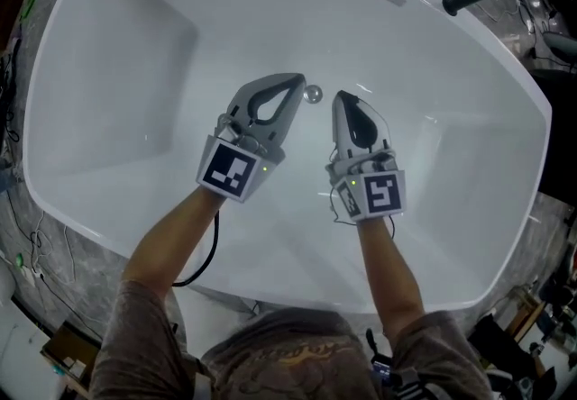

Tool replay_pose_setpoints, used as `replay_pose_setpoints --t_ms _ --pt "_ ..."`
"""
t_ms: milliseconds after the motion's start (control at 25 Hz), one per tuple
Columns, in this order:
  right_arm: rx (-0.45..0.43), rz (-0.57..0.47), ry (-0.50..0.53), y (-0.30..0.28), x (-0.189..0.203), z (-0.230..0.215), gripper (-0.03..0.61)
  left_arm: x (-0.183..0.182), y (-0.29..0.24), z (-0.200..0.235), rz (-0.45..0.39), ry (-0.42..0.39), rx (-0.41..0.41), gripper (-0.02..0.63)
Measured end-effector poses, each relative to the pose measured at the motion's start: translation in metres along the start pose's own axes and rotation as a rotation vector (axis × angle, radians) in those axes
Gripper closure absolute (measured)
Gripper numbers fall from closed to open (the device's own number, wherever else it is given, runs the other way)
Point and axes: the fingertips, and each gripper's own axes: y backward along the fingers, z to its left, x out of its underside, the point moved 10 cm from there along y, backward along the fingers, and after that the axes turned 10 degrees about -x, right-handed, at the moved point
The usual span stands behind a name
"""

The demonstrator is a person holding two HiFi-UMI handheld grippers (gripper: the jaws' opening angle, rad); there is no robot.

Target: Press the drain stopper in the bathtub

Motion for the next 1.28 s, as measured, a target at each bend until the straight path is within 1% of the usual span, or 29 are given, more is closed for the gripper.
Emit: replay_pose_setpoints --t_ms 160,480,760,1080,1280 --pt "0.003 0.008 -0.007 -0.008 0.027 -0.008 0.580 0.023 -0.007 0.002 -0.001 -0.009 0.014 0.611" --pt "0.012 0.037 -0.009 -0.024 0.076 -0.021 0.580 0.058 -0.016 0.013 -0.009 -0.007 0.007 0.611" --pt "0.025 0.059 -0.020 -0.034 0.112 -0.028 0.580 0.085 -0.025 0.021 -0.004 0.000 0.044 0.611" --pt "0.057 0.089 -0.017 -0.042 0.156 -0.043 0.580 0.121 -0.042 0.016 -0.012 0.000 0.077 0.611" --pt "0.068 0.157 -0.006 -0.049 0.198 -0.056 0.580 0.141 -0.045 0.013 -0.013 0.019 0.065 0.611"
